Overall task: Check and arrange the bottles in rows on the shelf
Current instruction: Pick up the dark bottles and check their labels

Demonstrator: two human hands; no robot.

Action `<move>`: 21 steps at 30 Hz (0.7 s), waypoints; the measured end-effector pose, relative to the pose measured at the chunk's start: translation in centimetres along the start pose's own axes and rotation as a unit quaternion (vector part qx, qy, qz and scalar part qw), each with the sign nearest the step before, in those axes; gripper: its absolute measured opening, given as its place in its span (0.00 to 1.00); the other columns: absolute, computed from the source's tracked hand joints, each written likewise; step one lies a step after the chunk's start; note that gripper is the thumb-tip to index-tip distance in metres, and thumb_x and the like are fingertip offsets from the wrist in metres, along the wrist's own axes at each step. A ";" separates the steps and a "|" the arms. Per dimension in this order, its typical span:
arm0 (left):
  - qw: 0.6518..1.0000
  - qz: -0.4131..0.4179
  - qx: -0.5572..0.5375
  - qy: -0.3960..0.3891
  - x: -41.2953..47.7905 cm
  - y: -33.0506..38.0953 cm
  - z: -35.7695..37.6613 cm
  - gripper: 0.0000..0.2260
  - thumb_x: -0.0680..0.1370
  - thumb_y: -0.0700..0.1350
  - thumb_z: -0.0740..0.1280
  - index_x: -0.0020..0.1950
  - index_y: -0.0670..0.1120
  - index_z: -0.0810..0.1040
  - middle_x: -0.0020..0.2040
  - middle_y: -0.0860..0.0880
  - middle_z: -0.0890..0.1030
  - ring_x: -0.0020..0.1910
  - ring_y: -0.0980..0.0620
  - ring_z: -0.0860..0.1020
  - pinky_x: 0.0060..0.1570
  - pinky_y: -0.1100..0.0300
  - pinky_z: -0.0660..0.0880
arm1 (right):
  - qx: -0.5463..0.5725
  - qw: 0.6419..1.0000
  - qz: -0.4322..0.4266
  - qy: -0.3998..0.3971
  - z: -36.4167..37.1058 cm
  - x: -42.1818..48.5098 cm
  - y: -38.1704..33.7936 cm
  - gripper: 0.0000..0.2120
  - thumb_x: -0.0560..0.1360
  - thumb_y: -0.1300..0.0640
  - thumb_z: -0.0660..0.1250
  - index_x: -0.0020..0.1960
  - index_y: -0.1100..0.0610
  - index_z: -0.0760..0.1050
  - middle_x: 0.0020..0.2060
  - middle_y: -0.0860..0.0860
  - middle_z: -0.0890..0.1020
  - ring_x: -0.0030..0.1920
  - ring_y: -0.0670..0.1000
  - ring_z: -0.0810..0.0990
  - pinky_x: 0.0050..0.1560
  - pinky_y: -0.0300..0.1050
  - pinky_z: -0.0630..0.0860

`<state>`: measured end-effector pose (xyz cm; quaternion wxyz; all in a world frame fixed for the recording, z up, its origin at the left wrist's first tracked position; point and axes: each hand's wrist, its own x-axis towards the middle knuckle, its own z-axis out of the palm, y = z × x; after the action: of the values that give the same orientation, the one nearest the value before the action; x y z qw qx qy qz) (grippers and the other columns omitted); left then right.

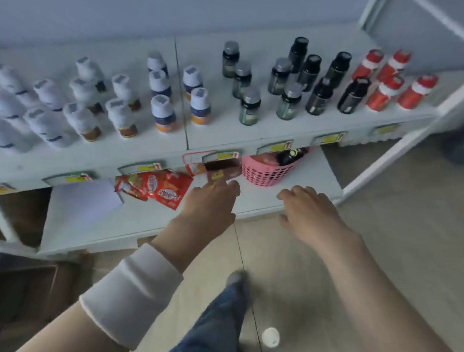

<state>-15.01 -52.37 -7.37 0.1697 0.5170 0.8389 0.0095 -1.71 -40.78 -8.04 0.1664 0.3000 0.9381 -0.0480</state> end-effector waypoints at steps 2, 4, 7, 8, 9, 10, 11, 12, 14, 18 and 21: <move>1.000 0.023 -0.003 0.011 3.8 2.4 -0.8 0.19 0.76 0.45 0.65 0.65 0.49 0.67 0.62 0.50 0.74 0.60 0.48 0.74 0.47 0.56 0.69 | 0.008 1.000 0.010 0.010 -1.2 1.5 3.4 0.18 0.78 0.55 0.59 0.67 0.57 0.65 0.61 0.56 0.73 0.62 0.57 0.70 0.58 0.51 0.69; 0.999 0.044 -0.005 0.028 7.5 4.8 -2.1 0.17 0.75 0.44 0.65 0.64 0.48 0.68 0.60 0.49 0.75 0.59 0.48 0.75 0.48 0.55 0.71 | 0.005 0.999 0.030 0.020 -3.0 3.1 6.9 0.19 0.78 0.54 0.59 0.67 0.56 0.65 0.62 0.55 0.72 0.62 0.57 0.71 0.57 0.50 0.69; 0.997 0.066 -0.005 0.027 12.5 8.3 -4.2 0.16 0.76 0.44 0.64 0.64 0.48 0.68 0.60 0.48 0.74 0.58 0.47 0.74 0.48 0.55 0.69 | 0.002 0.997 0.073 0.019 -5.8 5.2 12.1 0.18 0.78 0.53 0.59 0.66 0.57 0.66 0.61 0.56 0.73 0.62 0.57 0.71 0.57 0.49 0.69; 0.997 0.074 -0.003 0.028 14.2 9.5 -4.9 0.16 0.76 0.44 0.64 0.63 0.48 0.68 0.59 0.48 0.74 0.58 0.47 0.74 0.47 0.56 0.68 | -0.006 0.996 0.082 0.023 -6.7 5.9 13.9 0.18 0.78 0.52 0.59 0.65 0.58 0.67 0.60 0.56 0.74 0.62 0.57 0.72 0.57 0.49 0.70; 0.996 0.084 0.000 0.032 16.0 10.6 -5.5 0.16 0.76 0.44 0.64 0.63 0.48 0.68 0.59 0.48 0.74 0.58 0.47 0.74 0.46 0.56 0.67 | -0.016 0.995 0.088 0.030 -7.5 6.7 15.6 0.17 0.78 0.52 0.59 0.64 0.58 0.67 0.59 0.56 0.74 0.61 0.57 0.72 0.56 0.49 0.70; 0.995 0.093 0.004 0.040 17.7 11.6 -6.2 0.16 0.76 0.44 0.64 0.63 0.48 0.68 0.59 0.48 0.75 0.57 0.46 0.75 0.46 0.56 0.68 | -0.022 0.994 0.095 0.040 -8.1 7.4 17.2 0.16 0.78 0.52 0.59 0.62 0.58 0.68 0.58 0.56 0.75 0.60 0.57 0.73 0.55 0.50 0.70; 0.994 0.101 0.007 0.051 19.3 12.6 -6.9 0.16 0.76 0.44 0.65 0.63 0.47 0.68 0.59 0.48 0.75 0.57 0.46 0.75 0.46 0.55 0.69 | -0.021 0.994 0.101 0.048 -8.7 8.1 18.6 0.15 0.78 0.52 0.58 0.62 0.58 0.68 0.57 0.56 0.75 0.59 0.57 0.73 0.55 0.50 0.71; 0.993 0.106 0.009 0.060 20.8 13.5 -7.5 0.15 0.76 0.43 0.64 0.62 0.47 0.68 0.59 0.48 0.75 0.57 0.45 0.75 0.46 0.55 0.69 | -0.016 0.993 0.106 0.053 -9.2 8.8 19.9 0.15 0.78 0.52 0.58 0.62 0.57 0.68 0.57 0.55 0.75 0.58 0.57 0.73 0.55 0.51 0.71; 0.992 0.111 0.018 0.063 23.7 15.3 -8.3 0.16 0.76 0.43 0.64 0.63 0.47 0.68 0.60 0.47 0.75 0.58 0.44 0.75 0.46 0.54 0.69 | -0.010 0.992 0.108 0.057 -9.8 10.3 22.4 0.16 0.78 0.52 0.58 0.64 0.56 0.67 0.57 0.54 0.75 0.57 0.56 0.73 0.54 0.50 0.72; 0.993 0.098 0.019 0.061 29.4 18.8 -8.9 0.18 0.77 0.46 0.65 0.65 0.46 0.66 0.60 0.45 0.73 0.59 0.44 0.74 0.46 0.54 0.67 | -0.026 0.994 0.075 0.076 -10.9 13.3 26.8 0.18 0.78 0.50 0.60 0.65 0.55 0.66 0.58 0.53 0.76 0.56 0.55 0.76 0.55 0.48 0.74; 0.995 0.054 -0.002 0.080 33.6 21.0 -8.3 0.19 0.76 0.47 0.65 0.65 0.45 0.66 0.59 0.44 0.73 0.58 0.44 0.73 0.48 0.53 0.69 | -0.034 0.994 0.033 0.098 -11.5 15.8 30.2 0.18 0.78 0.49 0.60 0.65 0.55 0.67 0.59 0.53 0.77 0.57 0.54 0.77 0.56 0.47 0.76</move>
<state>-13.04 -12.00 -4.77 0.1020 0.5589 0.8206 0.0621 0.50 -5.32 -2.33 0.0852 0.3284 0.9405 0.0193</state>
